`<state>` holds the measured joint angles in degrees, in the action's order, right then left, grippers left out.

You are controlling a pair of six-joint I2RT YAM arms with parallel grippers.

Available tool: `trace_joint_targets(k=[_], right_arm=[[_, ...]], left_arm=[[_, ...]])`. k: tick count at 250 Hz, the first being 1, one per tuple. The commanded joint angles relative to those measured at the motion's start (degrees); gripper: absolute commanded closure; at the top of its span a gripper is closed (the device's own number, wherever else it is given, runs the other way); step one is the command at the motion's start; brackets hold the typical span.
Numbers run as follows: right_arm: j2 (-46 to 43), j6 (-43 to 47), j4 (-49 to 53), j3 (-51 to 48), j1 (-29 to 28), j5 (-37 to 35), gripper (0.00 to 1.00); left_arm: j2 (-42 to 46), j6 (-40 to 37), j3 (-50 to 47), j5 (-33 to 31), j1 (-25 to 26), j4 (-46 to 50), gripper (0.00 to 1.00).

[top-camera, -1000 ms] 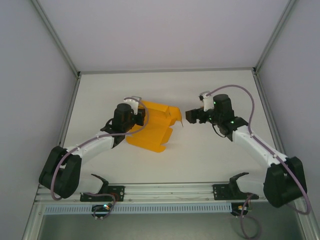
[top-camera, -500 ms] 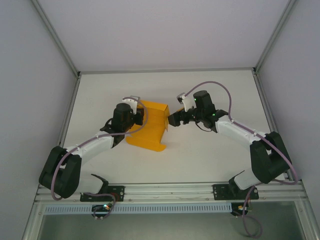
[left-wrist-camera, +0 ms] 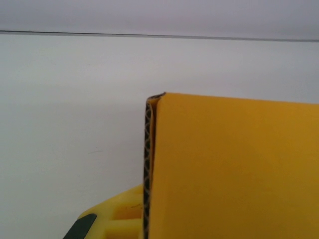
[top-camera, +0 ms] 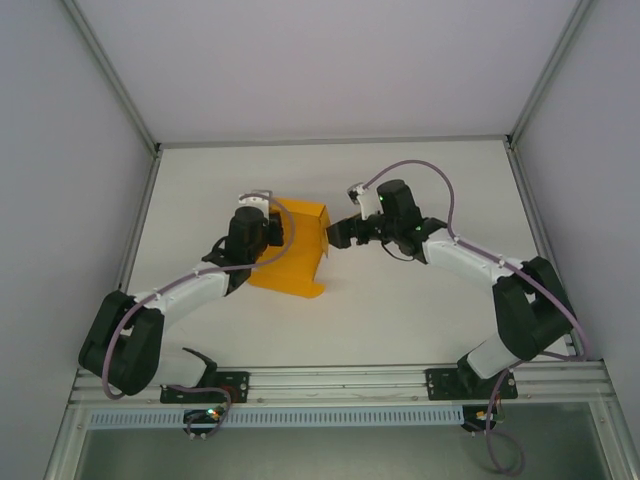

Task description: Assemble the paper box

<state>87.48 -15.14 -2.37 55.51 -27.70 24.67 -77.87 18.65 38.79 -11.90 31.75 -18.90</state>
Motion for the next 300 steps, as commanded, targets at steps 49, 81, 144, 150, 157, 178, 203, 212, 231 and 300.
trace_joint_targets(k=[49,81,144,150,157,178,203,212,231,300], right_arm=[[-15.0,-14.6,2.1,-11.0,-0.4,-11.6,0.06],[-15.3,-20.1,-11.4,-15.0,-0.5,-1.0,0.08],[-3.9,-29.6,-33.1,-12.5,-1.3,9.4,0.21],[-2.7,-30.4,-34.8,-12.0,-1.2,10.2,0.24],[-1.2,-31.3,-36.4,-11.5,-1.3,11.2,0.28],[1.9,-34.1,-41.2,-11.0,-1.2,12.1,0.49],[4.0,-39.1,-50.5,-12.7,-0.9,13.0,0.86],[4.7,-41.7,-55.0,-13.7,-0.5,14.1,0.94],[6.5,-47.9,-64.7,-15.0,0.1,16.9,1.00],[6.6,-52.2,-70.5,-15.7,0.2,19.1,1.00]], left_arm=[[1.9,7.2,-0.9,-11.2,-1.3,-5.4,1.00],[1.3,7.9,-1.8,-9.9,-1.2,-10.1,1.00],[1.1,8.9,-1.8,-8.4,-1.0,-14.2,1.00],[1.0,9.0,-1.7,-8.3,-0.9,-14.3,1.00],[1.2,8.9,-1.6,-8.2,-0.9,-14.3,1.00],[1.3,9.6,-1.9,-7.6,-1.1,-15.0,1.00],[1.4,10.3,-2.2,-5.5,-1.7,-16.1,1.00],[1.5,10.7,-1.9,-4.4,-2.1,-15.6,1.00],[1.7,11.9,-1.4,-2.0,-3.0,-15.1,1.00],[2.3,12.2,-1.5,0.6,-3.3,-17.8,1.00]])
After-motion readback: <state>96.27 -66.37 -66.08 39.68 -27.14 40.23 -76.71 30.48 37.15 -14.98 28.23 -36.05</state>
